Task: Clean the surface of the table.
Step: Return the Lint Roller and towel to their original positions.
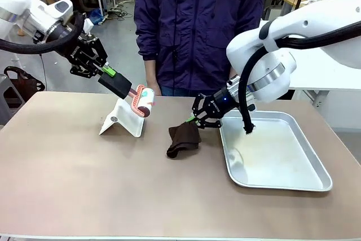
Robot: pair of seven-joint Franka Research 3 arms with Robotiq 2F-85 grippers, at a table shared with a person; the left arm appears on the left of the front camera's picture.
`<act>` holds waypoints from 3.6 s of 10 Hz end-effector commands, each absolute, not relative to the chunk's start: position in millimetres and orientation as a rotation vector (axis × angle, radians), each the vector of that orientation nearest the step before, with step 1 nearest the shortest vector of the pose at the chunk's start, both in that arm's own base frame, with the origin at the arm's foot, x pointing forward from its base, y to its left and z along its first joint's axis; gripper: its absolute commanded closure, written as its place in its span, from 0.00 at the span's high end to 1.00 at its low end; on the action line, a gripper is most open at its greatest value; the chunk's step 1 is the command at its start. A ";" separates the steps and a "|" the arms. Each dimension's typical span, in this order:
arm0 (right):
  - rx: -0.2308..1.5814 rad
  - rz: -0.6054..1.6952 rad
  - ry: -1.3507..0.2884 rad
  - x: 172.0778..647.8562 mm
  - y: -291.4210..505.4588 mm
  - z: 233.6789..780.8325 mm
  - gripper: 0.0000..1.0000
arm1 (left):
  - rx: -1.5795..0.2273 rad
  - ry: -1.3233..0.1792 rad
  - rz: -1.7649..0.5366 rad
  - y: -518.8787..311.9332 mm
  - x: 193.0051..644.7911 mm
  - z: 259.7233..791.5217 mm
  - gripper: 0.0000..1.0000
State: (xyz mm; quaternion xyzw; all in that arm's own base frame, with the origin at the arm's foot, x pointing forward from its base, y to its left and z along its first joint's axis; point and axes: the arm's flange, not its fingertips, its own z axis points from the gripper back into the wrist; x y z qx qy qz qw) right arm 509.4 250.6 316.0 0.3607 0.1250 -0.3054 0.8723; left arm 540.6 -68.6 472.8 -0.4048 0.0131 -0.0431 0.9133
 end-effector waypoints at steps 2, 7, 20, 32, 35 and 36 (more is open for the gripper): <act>0.586 -0.549 0.195 512.4 246.6 322.1 0.12 | -0.786 0.085 -0.061 -67.6 553.0 468.6 0.22; 0.650 -0.573 0.233 510.2 246.1 314.3 0.12 | -0.809 0.056 -0.072 -67.0 547.6 461.3 0.22; 0.650 -0.573 0.233 510.2 246.1 314.3 0.12 | -0.505 0.001 0.028 -105.1 555.0 440.5 0.22; 0.633 -0.523 0.248 510.4 243.6 312.3 1.00 | -0.483 0.005 0.035 -103.9 559.0 434.4 1.00; 0.625 -0.508 0.252 509.7 244.8 313.5 0.99 | -0.499 -0.024 0.040 -92.1 548.3 442.9 1.00; 0.618 -0.504 0.259 509.7 246.1 315.1 1.00 | -0.504 -0.036 0.038 -87.1 541.9 446.8 1.00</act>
